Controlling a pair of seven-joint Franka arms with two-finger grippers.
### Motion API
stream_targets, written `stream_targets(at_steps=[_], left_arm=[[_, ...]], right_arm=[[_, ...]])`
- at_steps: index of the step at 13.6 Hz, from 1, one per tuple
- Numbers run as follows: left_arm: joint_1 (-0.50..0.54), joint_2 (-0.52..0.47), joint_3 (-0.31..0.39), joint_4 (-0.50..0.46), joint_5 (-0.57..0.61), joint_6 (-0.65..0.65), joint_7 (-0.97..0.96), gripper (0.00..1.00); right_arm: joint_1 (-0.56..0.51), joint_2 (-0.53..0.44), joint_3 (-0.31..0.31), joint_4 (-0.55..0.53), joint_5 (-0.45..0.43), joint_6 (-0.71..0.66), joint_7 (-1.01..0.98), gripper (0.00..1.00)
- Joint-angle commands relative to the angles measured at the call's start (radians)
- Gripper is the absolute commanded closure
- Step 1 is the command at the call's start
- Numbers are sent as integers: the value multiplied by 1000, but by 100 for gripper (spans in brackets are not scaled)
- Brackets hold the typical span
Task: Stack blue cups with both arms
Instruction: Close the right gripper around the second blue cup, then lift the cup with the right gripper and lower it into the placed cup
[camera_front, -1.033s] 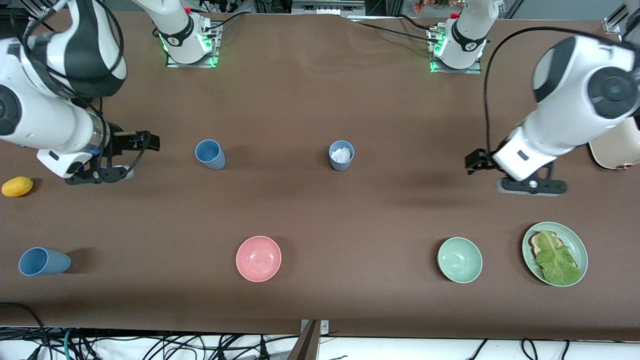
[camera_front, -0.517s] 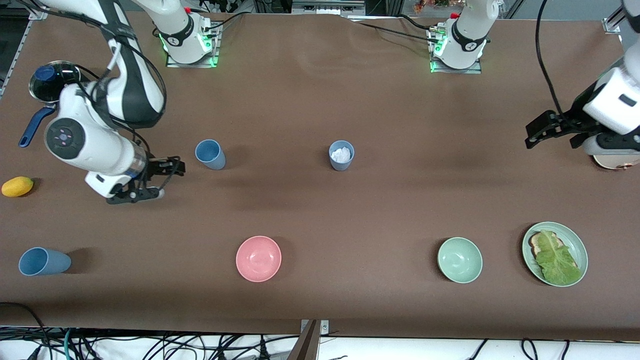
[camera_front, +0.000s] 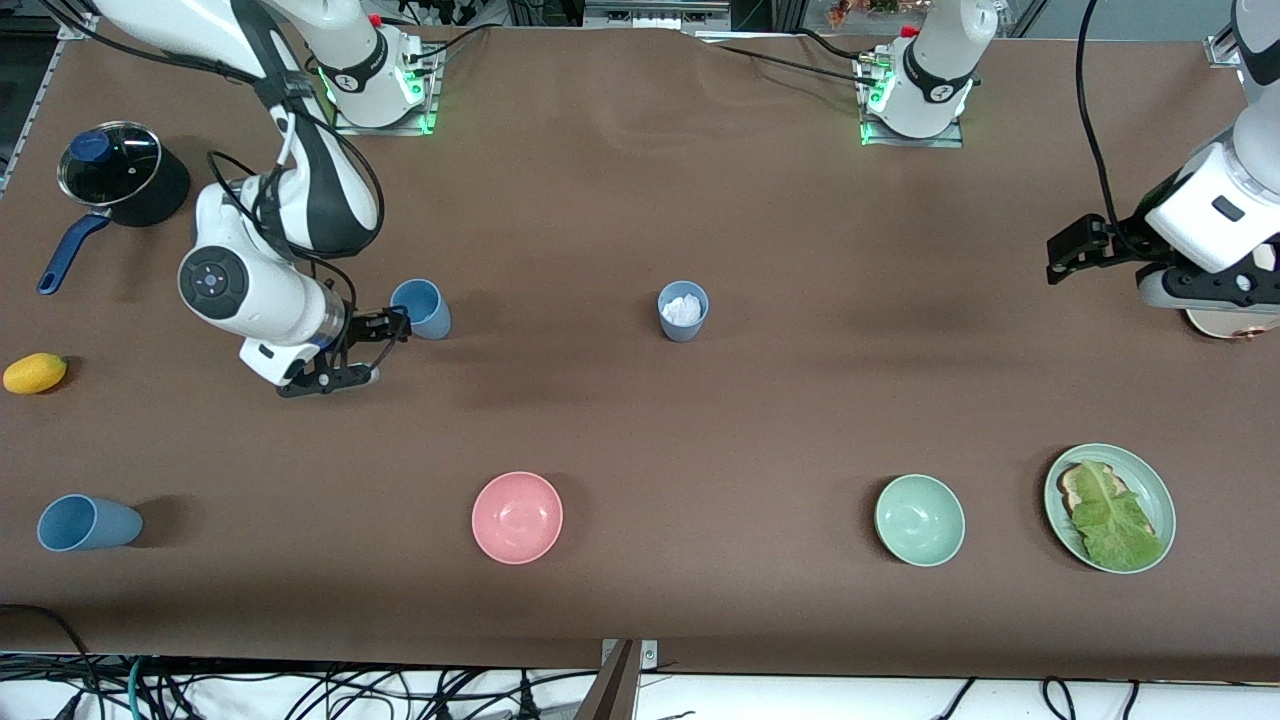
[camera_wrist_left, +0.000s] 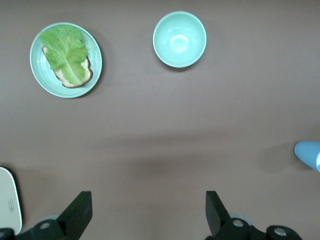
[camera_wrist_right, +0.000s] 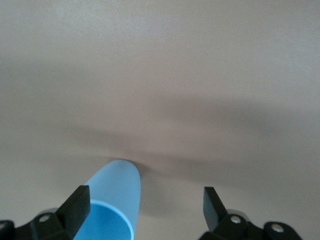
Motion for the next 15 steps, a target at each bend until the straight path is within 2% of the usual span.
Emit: stream_targets(at_steps=[1, 5, 10, 12, 15], left_arm=[[-36, -27, 16, -17, 20, 6, 16, 0], [-25, -27, 0, -20, 19, -13, 24, 0], [-19, -24, 1, -21, -24, -59, 24, 0], [-19, -22, 1, -20, -24, -59, 24, 0], [-19, -22, 1, -20, -24, -72, 24, 0]], right_arm=[[-13, -71, 10, -68, 16, -16, -2, 0], [-12, -97, 17, -206, 16, 93, -2, 0], [-12, -75, 19, -228, 16, 123, -1, 2], [-10, -71, 31, -238, 16, 139, 1, 17], [-12, -75, 46, -237, 16, 131, 24, 55]])
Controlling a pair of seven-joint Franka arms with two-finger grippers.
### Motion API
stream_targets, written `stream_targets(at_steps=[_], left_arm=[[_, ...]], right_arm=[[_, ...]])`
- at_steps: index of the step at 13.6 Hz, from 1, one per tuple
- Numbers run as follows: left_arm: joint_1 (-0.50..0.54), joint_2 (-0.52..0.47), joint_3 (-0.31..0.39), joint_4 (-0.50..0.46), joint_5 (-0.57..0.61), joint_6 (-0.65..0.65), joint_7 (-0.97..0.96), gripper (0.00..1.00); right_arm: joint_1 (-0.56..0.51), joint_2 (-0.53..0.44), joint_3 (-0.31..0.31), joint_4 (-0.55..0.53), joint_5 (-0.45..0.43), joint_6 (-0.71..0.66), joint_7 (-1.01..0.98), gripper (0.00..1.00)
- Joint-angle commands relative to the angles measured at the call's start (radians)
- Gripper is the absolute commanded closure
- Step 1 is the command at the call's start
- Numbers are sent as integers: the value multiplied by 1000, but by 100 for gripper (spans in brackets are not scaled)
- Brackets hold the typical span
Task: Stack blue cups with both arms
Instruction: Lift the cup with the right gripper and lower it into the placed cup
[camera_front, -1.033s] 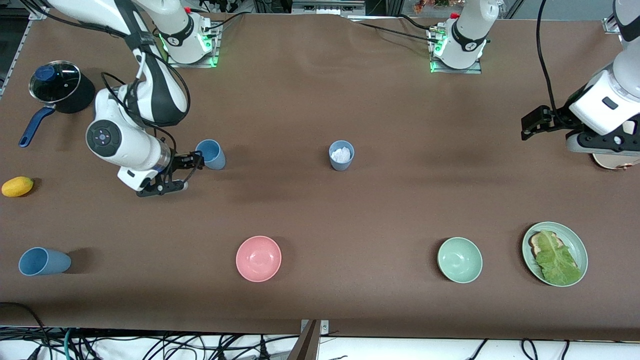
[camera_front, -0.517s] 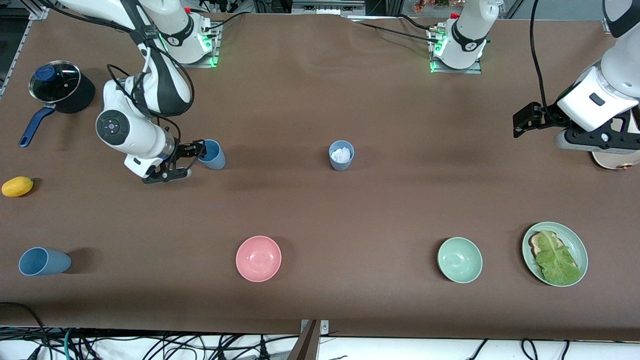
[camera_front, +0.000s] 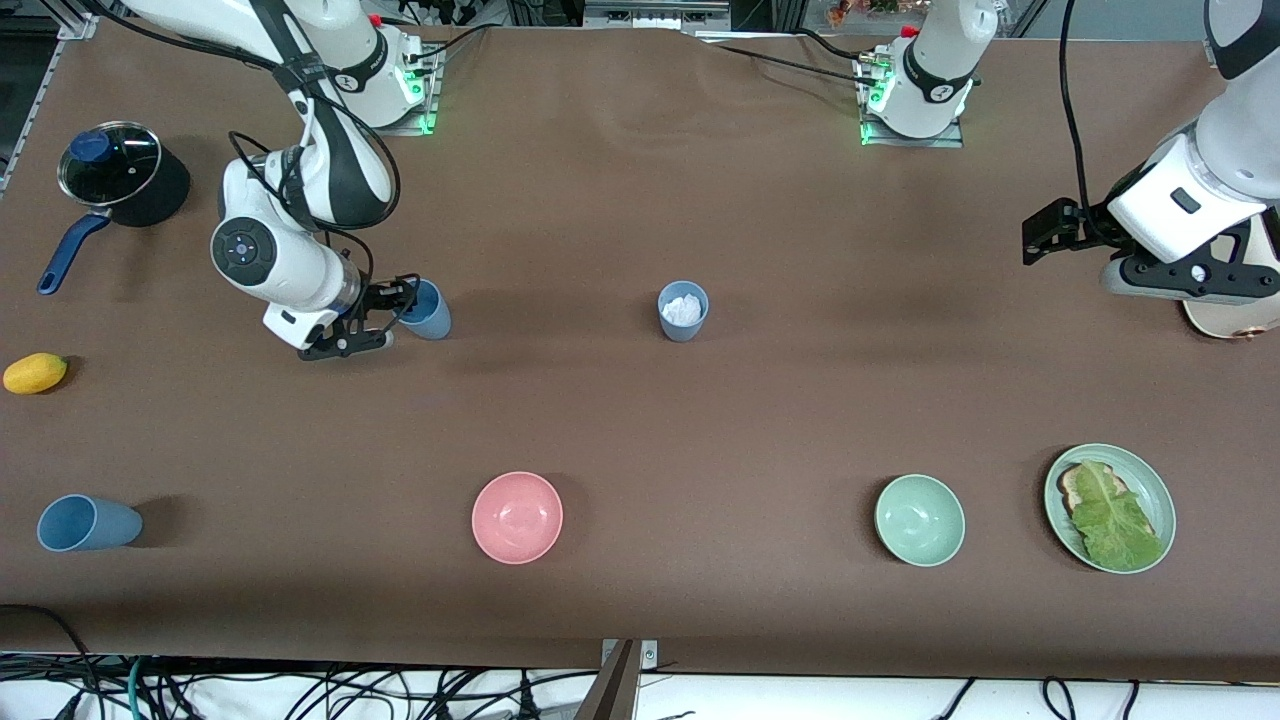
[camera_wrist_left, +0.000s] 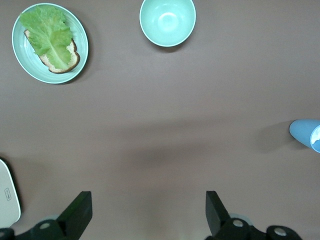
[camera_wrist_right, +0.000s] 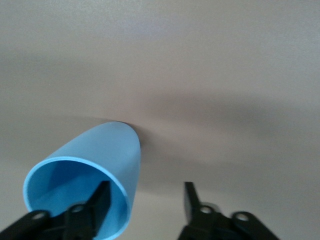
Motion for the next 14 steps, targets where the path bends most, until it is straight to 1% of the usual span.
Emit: stream_targets(at_steps=[1, 3, 4, 5, 7, 8, 9, 10, 12, 13, 14], left_arm=[[4, -17, 2, -13, -18, -13, 22, 0], [4, -17, 2, -11, -18, -13, 21, 0], [4, -17, 1, -11, -18, -13, 19, 0], [4, -17, 2, -13, -18, -13, 19, 0], [4, -17, -1, -11, -18, -16, 15, 0], [4, -16, -1, -10, -18, -16, 13, 0], [4, -16, 1, -10, -18, -16, 13, 0], [4, -16, -1, -11, -18, -16, 13, 0], [4, -16, -1, -10, -18, -17, 13, 0], [4, -16, -1, -8, -18, -19, 12, 0], [4, -16, 1, -8, -18, -19, 13, 0]], right_arm=[[-9, -18, 39, -15, 14, 13, 61, 68], [-9, -21, 62, -13, 14, 13, 106, 86], [-9, -21, 62, -12, 14, 13, 105, 95], [-9, -24, 62, -10, 14, 13, 103, 100], [-9, -30, 64, 33, 13, -11, 97, 100], [-9, -30, 64, 97, 13, -71, 95, 100], [-9, -13, 64, 181, 14, -155, 101, 100], [-9, 6, 64, 249, 29, -209, 121, 100], [-1, 30, 64, 324, 147, -251, 154, 100], [8, 37, 64, 353, 174, -269, 192, 100], [50, 45, 62, 387, 177, -292, 262, 100]])
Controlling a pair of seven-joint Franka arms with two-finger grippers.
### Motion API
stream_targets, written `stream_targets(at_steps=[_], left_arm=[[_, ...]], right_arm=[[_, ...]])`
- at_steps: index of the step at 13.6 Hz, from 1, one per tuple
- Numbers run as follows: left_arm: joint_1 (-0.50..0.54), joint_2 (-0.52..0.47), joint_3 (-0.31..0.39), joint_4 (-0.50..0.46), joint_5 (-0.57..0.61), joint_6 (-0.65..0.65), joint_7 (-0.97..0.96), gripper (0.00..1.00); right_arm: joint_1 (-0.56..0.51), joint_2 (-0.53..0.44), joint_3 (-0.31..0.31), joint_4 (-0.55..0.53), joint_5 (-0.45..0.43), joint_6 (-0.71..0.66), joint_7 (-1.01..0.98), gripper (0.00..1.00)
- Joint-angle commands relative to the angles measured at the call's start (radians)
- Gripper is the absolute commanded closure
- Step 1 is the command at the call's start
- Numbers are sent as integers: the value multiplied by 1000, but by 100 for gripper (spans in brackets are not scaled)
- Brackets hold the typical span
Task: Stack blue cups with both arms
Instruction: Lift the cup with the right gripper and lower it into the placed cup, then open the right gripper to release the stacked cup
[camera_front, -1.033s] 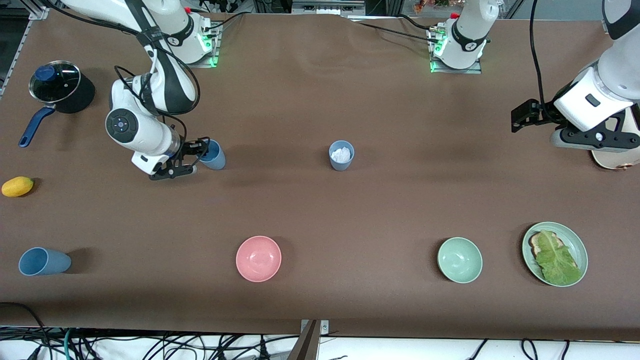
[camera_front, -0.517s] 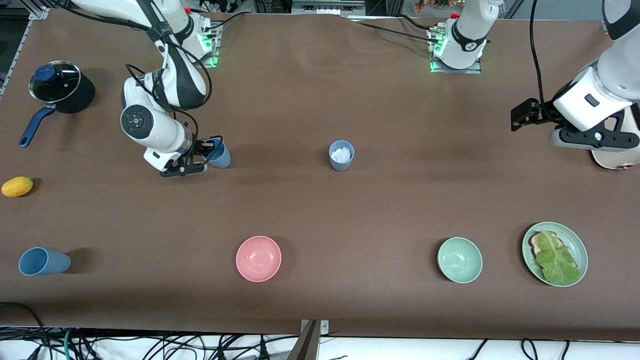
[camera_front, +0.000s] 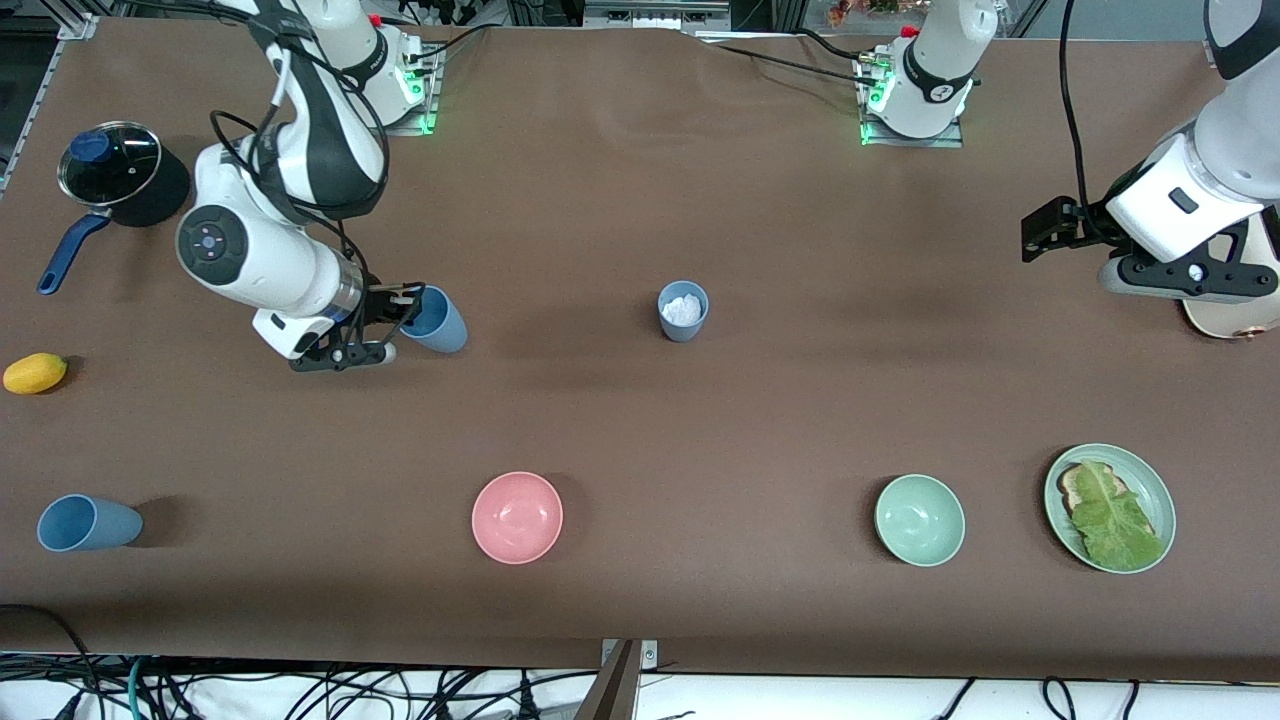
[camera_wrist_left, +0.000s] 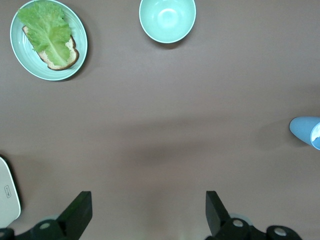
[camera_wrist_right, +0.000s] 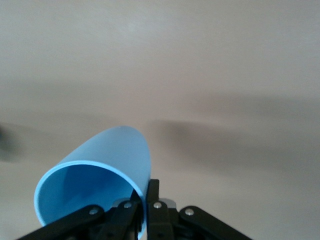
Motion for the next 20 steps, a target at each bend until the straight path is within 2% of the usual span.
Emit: stream_targets(at_steps=[1, 4, 7, 9, 13, 20], left_arm=[[4, -16, 1, -10, -17, -11, 13, 0], [4, -16, 1, -8, -17, -20, 12, 0], [4, -16, 1, -7, -17, -22, 12, 0], [4, -16, 1, -7, -17, -23, 12, 0], [4, -16, 1, -5, -17, -23, 10, 0], [4, -16, 1, -4, -18, -13, 5, 0]], right_arm=[[90, 52, 4, 125, 30, -76, 172, 100], [222, 147, 1, 311, 30, -164, 420, 100], [370, 282, -8, 530, 29, -214, 667, 100], [463, 336, -34, 601, 29, -202, 795, 100], [541, 376, -54, 658, 30, -174, 904, 100], [576, 395, -56, 606, 30, -116, 927, 100]])
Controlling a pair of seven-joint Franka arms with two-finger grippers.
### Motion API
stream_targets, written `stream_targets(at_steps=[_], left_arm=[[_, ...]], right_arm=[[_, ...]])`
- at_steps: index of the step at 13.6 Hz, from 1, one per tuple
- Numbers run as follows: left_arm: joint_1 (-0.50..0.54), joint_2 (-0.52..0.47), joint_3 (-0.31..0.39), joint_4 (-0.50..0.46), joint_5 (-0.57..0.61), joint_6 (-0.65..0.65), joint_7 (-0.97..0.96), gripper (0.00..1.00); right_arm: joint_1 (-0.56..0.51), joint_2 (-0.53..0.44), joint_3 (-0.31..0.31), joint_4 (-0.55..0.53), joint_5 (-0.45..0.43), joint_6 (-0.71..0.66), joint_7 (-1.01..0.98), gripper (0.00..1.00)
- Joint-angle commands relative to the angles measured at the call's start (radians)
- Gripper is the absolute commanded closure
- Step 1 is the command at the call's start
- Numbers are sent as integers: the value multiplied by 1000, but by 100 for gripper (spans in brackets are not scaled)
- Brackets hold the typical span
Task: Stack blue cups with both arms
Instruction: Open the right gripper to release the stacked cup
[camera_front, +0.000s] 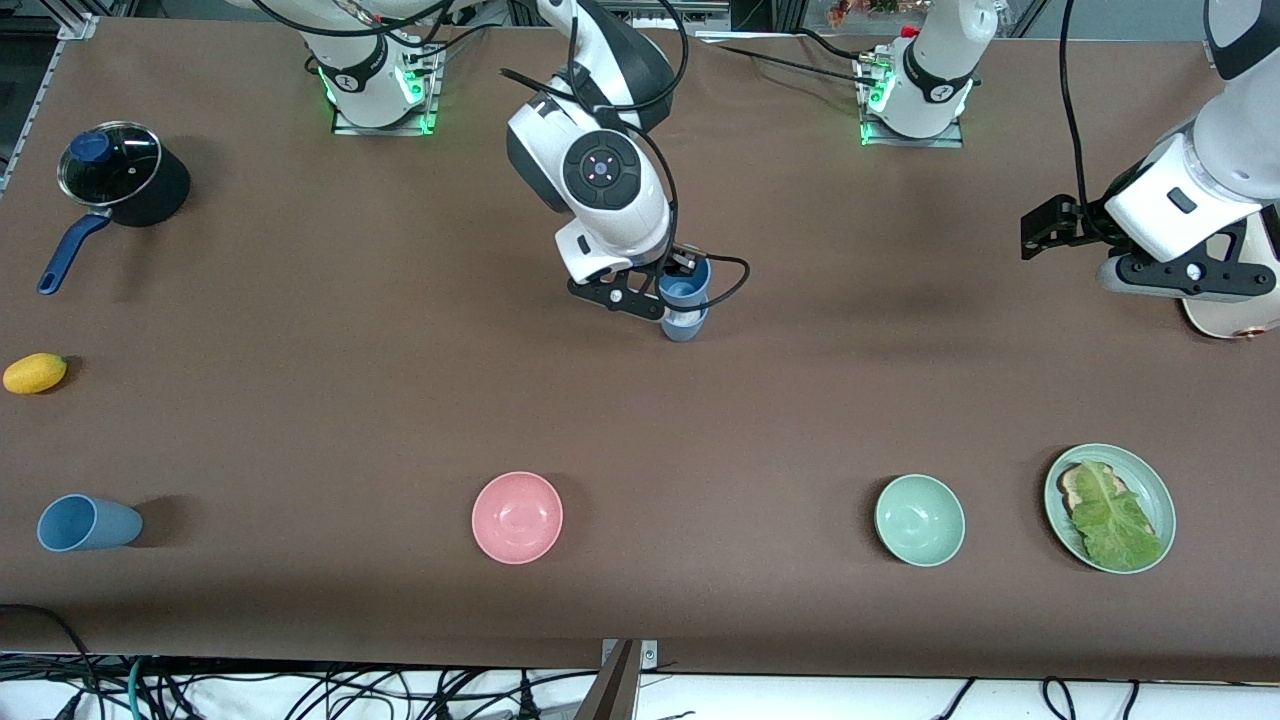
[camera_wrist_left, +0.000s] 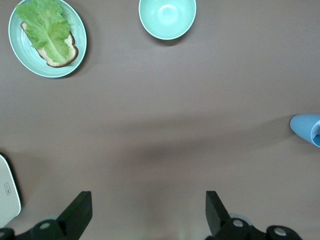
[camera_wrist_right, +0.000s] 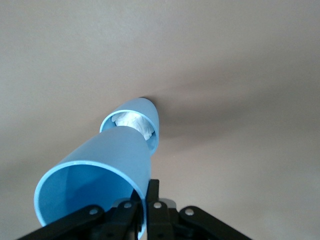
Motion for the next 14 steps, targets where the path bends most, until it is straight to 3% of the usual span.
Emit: stream_targets(at_steps=[1, 13, 14], left_arm=[[4, -16, 1, -4, -25, 5, -8, 0], [5, -17, 2, -4, -29, 24, -61, 0], [5, -16, 2, -4, -29, 24, -60, 0]], right_arm=[[16, 1, -13, -9, 11, 20, 17, 100], [10, -4, -13, -61, -3, 74, -3, 100], [3, -7, -13, -61, -3, 72, -9, 80]])
